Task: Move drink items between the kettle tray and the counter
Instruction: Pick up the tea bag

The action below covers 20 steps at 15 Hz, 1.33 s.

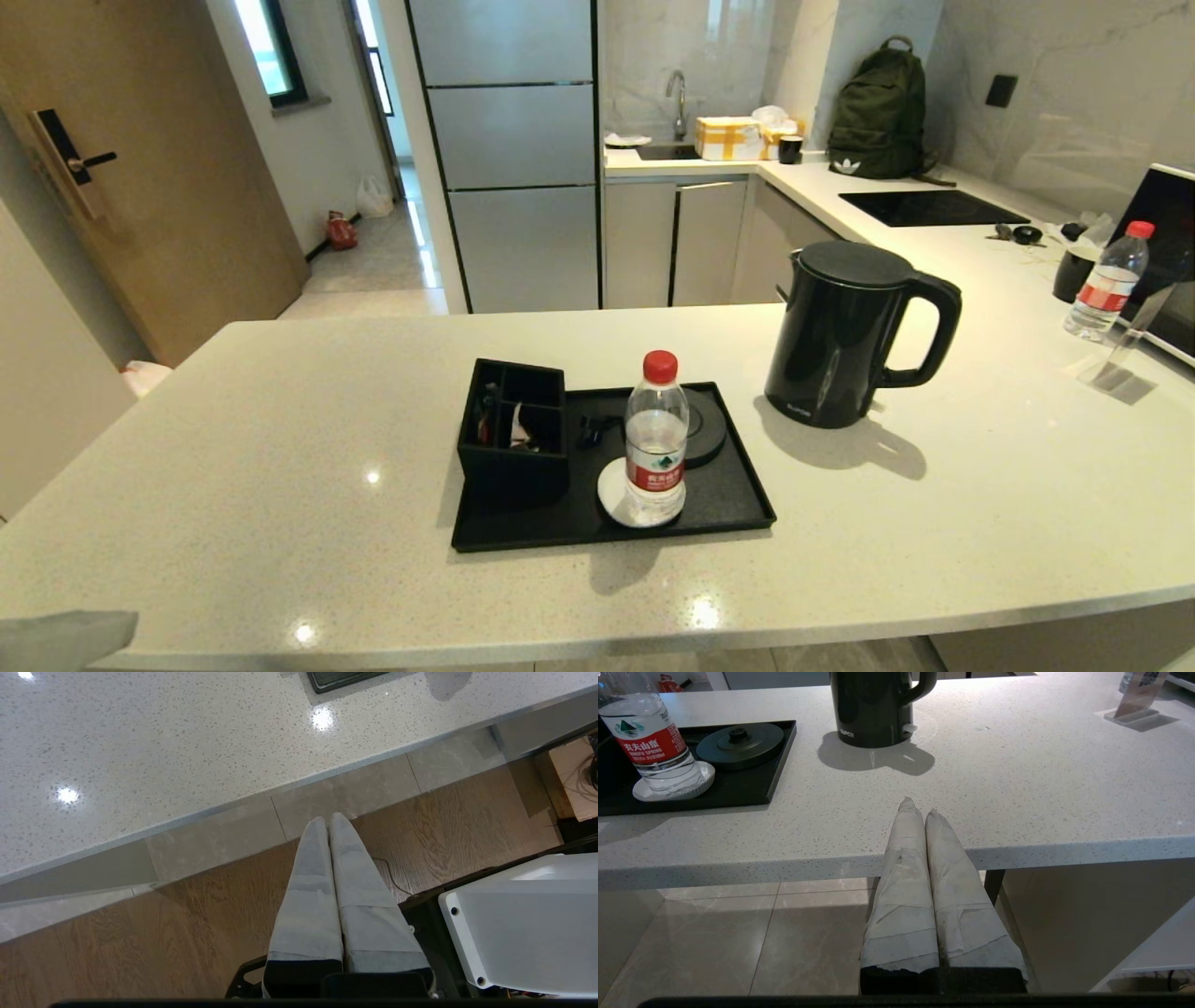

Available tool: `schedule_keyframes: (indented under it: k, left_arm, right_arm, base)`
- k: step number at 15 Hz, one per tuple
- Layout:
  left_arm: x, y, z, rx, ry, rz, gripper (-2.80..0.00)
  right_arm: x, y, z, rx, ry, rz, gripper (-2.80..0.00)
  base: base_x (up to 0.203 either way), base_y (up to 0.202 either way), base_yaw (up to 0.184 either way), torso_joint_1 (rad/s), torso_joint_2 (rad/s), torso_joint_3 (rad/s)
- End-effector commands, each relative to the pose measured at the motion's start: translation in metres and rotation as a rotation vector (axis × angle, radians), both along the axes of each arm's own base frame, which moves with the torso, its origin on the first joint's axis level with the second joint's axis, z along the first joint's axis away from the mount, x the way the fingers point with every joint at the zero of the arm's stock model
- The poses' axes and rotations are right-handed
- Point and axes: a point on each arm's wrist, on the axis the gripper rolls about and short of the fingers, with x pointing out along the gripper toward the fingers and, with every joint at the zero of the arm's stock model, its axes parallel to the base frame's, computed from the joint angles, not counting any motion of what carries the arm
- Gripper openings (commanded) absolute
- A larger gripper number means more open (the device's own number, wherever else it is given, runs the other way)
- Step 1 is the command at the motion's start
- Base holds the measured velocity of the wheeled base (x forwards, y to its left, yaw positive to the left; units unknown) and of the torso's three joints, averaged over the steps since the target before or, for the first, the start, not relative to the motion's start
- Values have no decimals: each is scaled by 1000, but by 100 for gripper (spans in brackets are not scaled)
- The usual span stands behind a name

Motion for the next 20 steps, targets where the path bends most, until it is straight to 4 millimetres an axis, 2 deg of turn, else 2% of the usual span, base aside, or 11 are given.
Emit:
schedule_keyframes:
  k: [1,3,4,6,8,10,13,15,17,20]
  left_arm:
    - [12,-2,1,-31,44,-14,-280]
    - [46,-14,2,-85,157,-56,-280]
    - [73,-24,-3,-102,251,-72,-280]
    - [125,-54,-12,-72,374,-75,-280]
    - [155,-88,-9,-37,381,-82,-280]
    - [160,-99,-7,-30,381,-61,-280]
    - [189,-112,-1,-57,360,20,-280]
    - [203,-116,2,-15,305,133,-280]
    - [210,-118,7,-14,273,191,-280]
    - [216,-125,6,-9,267,174,-280]
  right_arm:
    - [0,0,0,-1,2,0,-280]
    - [0,0,0,-1,2,0,-280]
    - [0,0,0,-1,2,0,-280]
    - [0,0,0,-1,2,0,-280]
    - [0,0,0,-1,2,0,-280]
    - [0,0,0,-1,2,0,-280]
    - [0,0,0,-1,2,-2,-280]
    - [0,0,0,-1,2,-1,-280]
    - [0,0,0,-1,2,0,-280]
    - [0,0,0,-1,2,-2,-280]
  base:
    - [0,0,0,0,0,0]
    - [0,0,0,0,0,0]
    - [0,0,0,0,0,0]
    - [0,0,0,0,0,0]
    - [0,0,0,0,0,0]
    - [0,0,0,0,0,0]
    - [0,0,0,0,0,0]
    - [0,0,0,0,0,0]
    - [0,0,0,0,0,0]
    - [0,0,0,0,0,0]
